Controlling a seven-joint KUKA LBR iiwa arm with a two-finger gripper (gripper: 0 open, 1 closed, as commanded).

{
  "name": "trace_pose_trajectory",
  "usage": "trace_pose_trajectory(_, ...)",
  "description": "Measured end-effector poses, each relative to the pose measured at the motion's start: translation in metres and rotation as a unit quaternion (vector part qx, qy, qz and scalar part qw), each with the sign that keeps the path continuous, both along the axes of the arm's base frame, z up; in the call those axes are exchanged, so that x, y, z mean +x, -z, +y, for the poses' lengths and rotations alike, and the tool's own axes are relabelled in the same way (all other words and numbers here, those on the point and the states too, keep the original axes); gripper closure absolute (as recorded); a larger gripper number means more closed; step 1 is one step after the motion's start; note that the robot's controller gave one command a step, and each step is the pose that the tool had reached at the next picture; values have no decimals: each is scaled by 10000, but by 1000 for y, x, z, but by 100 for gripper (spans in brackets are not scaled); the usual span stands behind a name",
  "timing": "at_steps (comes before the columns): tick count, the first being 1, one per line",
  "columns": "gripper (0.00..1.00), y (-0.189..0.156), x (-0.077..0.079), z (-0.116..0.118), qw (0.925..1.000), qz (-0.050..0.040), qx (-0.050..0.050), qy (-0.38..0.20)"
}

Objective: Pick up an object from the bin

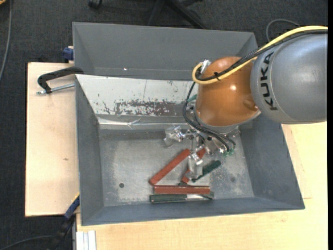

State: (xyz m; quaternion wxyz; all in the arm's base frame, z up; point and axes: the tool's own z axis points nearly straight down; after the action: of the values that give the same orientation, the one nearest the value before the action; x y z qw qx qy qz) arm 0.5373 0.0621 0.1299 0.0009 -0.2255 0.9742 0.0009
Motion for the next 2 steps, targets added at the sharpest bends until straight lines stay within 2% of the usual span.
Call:
trace_pose_trajectory(1, 0, -10, -9, -4, 10000, -1, -7, -61)
trace_pose_trajectory(2, 0, 31, -10, 11, 9917, -36, -14, -1286)
